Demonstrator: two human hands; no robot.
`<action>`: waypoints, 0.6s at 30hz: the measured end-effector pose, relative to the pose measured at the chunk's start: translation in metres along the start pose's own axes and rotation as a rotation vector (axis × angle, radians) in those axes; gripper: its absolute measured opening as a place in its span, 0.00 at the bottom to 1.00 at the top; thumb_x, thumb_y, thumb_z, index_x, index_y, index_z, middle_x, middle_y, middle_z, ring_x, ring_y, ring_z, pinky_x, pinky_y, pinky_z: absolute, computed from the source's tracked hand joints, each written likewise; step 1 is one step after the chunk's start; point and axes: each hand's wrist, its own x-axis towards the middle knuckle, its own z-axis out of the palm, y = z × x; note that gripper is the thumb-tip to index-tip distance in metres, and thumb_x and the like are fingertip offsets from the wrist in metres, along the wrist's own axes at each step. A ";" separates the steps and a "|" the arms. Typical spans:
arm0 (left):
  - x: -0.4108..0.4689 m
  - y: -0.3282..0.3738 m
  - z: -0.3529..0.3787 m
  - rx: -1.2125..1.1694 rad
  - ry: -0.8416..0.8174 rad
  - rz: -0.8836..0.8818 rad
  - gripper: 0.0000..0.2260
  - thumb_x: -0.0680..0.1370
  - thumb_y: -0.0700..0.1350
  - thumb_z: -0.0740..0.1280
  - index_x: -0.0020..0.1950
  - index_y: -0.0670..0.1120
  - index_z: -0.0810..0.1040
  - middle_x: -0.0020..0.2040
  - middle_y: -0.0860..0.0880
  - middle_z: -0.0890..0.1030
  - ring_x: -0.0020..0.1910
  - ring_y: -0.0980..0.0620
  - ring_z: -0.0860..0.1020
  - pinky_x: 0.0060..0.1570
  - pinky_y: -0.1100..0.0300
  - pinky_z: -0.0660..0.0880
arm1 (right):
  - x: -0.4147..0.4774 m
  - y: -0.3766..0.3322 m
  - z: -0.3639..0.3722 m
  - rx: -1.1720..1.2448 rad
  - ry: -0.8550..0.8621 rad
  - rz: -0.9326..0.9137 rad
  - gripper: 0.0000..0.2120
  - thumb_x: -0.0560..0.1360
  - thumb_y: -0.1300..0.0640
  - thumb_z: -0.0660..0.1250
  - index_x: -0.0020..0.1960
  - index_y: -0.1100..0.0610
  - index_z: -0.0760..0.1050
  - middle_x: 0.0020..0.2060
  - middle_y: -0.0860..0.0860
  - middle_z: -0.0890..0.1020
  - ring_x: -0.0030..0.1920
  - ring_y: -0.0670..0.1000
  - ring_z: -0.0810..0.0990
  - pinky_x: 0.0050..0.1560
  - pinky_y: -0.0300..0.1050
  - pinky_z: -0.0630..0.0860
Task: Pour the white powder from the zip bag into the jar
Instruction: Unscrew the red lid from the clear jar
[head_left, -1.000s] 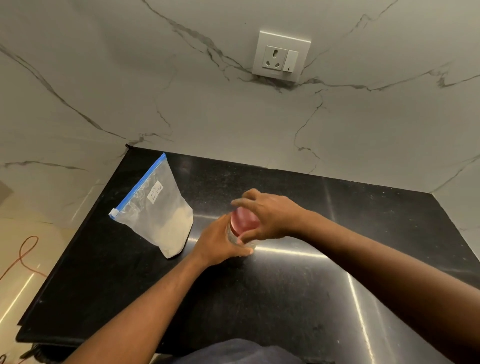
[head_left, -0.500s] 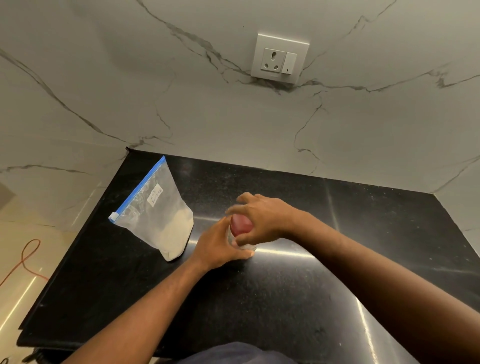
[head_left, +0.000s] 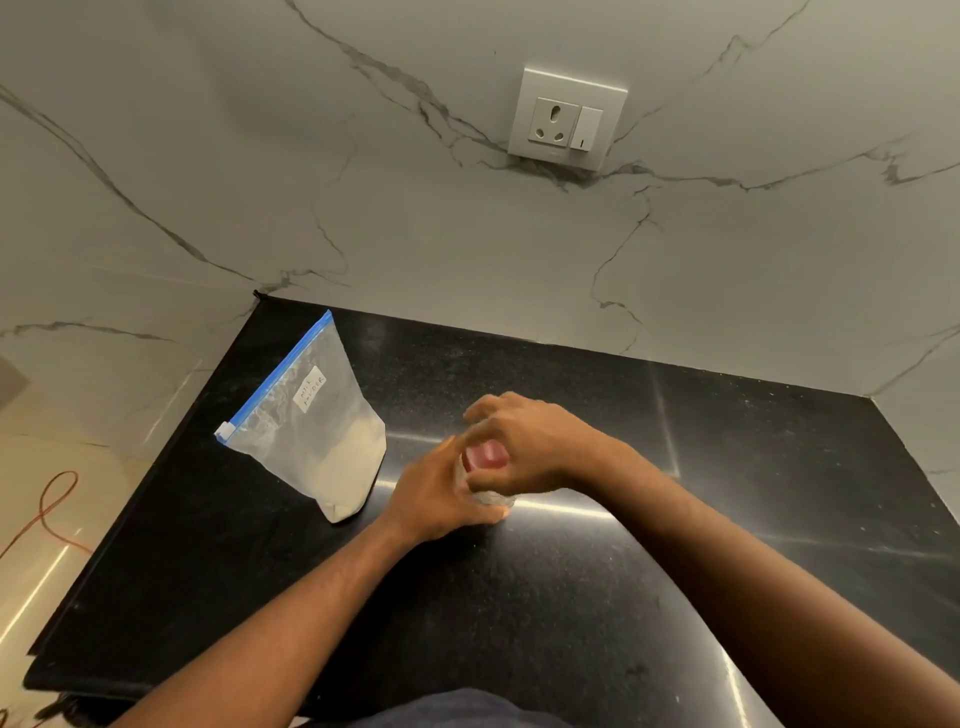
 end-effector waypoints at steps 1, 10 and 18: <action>0.000 -0.001 0.000 -0.004 0.002 -0.010 0.33 0.63 0.71 0.80 0.63 0.69 0.70 0.56 0.65 0.81 0.54 0.63 0.82 0.53 0.58 0.83 | 0.000 0.000 0.002 -0.062 0.040 0.072 0.33 0.76 0.28 0.62 0.76 0.44 0.71 0.70 0.52 0.76 0.65 0.54 0.77 0.54 0.50 0.78; -0.002 0.003 -0.002 -0.018 0.009 -0.016 0.39 0.60 0.72 0.80 0.66 0.72 0.66 0.56 0.70 0.78 0.55 0.66 0.80 0.52 0.68 0.76 | 0.005 -0.003 -0.001 -0.130 -0.096 0.002 0.32 0.73 0.49 0.77 0.75 0.42 0.72 0.68 0.51 0.73 0.61 0.53 0.75 0.51 0.47 0.76; -0.001 0.001 0.000 -0.031 -0.018 -0.034 0.39 0.63 0.72 0.79 0.70 0.63 0.71 0.62 0.61 0.82 0.58 0.59 0.82 0.57 0.57 0.81 | -0.003 -0.005 0.008 -0.120 0.063 0.230 0.47 0.69 0.23 0.68 0.80 0.45 0.63 0.73 0.54 0.73 0.67 0.58 0.77 0.58 0.56 0.80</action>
